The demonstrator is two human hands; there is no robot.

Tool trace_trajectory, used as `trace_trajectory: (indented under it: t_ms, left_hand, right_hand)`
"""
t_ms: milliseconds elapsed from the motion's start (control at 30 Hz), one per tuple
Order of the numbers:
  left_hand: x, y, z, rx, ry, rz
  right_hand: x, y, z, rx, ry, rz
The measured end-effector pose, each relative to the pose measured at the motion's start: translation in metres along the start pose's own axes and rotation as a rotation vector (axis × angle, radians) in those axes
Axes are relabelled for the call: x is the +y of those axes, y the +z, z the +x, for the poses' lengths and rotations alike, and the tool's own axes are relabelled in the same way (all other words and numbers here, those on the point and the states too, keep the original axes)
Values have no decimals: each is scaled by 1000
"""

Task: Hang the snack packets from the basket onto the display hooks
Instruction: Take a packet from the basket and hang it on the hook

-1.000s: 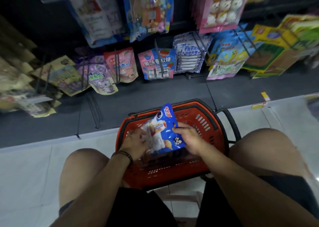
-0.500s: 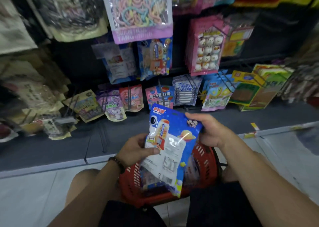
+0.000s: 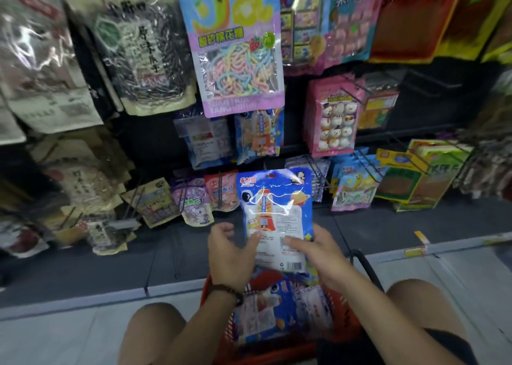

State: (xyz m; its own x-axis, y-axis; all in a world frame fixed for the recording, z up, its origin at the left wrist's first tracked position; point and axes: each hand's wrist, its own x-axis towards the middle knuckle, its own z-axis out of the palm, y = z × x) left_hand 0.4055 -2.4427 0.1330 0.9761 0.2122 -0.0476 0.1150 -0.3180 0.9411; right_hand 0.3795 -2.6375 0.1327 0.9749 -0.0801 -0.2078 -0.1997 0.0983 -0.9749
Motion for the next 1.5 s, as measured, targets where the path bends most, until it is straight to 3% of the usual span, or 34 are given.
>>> trace_trajectory:
  t_ms: [100, 267, 400, 467, 600, 700, 1000, 1200, 1500]
  left_hand:
    - [12, 12, -15, -201, 32, -184]
    - [24, 13, -10, -260, 11, -432]
    - [25, -6, 7, -244, -103, -524]
    - [22, -14, 14, -322, -144, -512]
    - [20, -23, 24, -476, -172, -453]
    - [17, -22, 29, -543, -173, -459]
    - [38, -9, 36, -339, -126, -493]
    - [47, 1, 71, -356, -183, -437]
    - [75, 36, 134, -211, 41, -478]
  right_hand:
    - [-6, 19, -2, 50, -119, -87]
    - [-12, 32, -9, -226, -159, -222]
    - [-20, 13, 5, -60, -227, -371]
    - [-27, 2, 13, 48, -213, -375]
    - [-36, -14, 25, -3, -117, -175]
    - [-35, -14, 29, 23, -165, -138]
    - [-45, -11, 46, 10, -159, -103]
    - [-78, -13, 71, 55, -250, -29]
    - [-107, -16, 142, 193, -344, -151]
